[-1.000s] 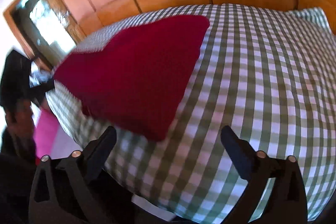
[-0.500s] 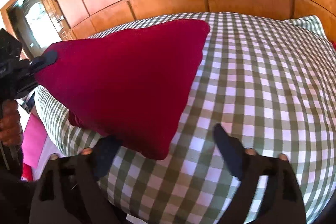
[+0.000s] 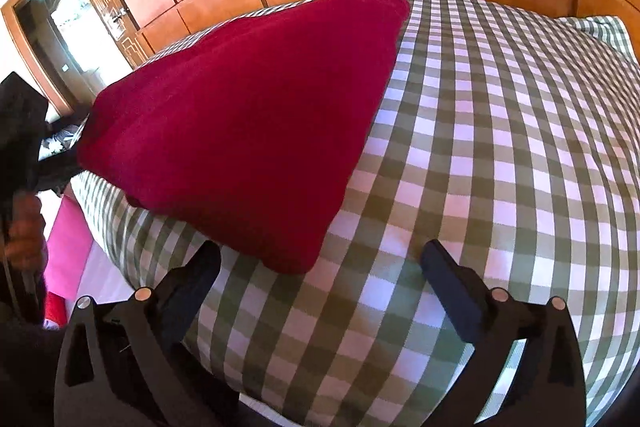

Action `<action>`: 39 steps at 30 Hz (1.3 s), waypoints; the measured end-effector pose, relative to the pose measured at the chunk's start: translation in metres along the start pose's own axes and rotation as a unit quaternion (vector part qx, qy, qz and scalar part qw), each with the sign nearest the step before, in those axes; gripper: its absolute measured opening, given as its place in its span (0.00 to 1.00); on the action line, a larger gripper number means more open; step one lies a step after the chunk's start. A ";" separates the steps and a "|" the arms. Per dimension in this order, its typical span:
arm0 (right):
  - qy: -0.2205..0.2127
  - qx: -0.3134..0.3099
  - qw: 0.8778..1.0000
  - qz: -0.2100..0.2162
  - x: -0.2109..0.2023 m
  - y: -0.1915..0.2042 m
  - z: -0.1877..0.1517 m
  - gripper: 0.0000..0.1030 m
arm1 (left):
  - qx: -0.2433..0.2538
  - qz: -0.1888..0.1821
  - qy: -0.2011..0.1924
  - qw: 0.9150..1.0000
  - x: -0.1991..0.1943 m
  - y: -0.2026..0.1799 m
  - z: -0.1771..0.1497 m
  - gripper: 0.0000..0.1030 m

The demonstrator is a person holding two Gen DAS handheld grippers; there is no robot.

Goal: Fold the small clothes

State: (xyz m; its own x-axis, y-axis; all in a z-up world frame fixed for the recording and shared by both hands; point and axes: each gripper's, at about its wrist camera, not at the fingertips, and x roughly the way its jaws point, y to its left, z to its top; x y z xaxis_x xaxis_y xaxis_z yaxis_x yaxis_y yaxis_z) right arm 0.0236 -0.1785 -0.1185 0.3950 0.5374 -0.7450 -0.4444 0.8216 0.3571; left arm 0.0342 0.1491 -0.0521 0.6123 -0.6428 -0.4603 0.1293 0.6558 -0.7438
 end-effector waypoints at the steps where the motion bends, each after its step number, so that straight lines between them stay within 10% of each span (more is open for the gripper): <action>1: 0.002 0.001 1.000 0.002 -0.003 -0.004 0.000 0.98 | -0.007 -0.006 -0.003 1.000 0.001 0.001 0.006 0.55; 12: -0.047 0.050 0.998 -0.005 -0.068 -0.046 0.001 0.98 | -0.031 0.014 0.053 0.998 0.067 0.015 0.046 0.55; 16: -0.062 0.032 0.997 -0.018 -0.067 -0.042 0.021 0.98 | 0.003 0.021 0.041 0.999 0.068 0.003 0.049 0.15; 21: -0.086 -0.032 0.995 -0.037 -0.048 -0.007 0.046 0.98 | 0.064 0.023 -0.015 0.998 0.039 -0.026 0.050 0.12; 26: -0.116 -0.134 0.981 -0.084 -0.020 0.044 0.046 0.98 | 0.083 0.119 0.005 0.989 0.042 -0.009 0.043 0.12; 30: -0.084 -0.130 0.983 -0.101 0.016 0.048 0.036 0.97 | 0.066 0.176 0.024 0.982 0.060 0.012 0.029 0.18; 39: -0.059 -0.058 0.996 -0.036 0.012 0.021 0.038 0.98 | 0.167 0.244 -0.088 0.951 0.032 -0.063 0.004 0.68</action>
State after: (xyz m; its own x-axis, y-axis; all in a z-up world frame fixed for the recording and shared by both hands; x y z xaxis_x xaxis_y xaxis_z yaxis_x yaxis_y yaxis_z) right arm 0.0490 -0.1477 -0.0984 0.5181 0.5014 -0.6929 -0.4987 0.8353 0.2316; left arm 0.0491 0.0890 -0.0181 0.7798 -0.1722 -0.6020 0.0189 0.9675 -0.2523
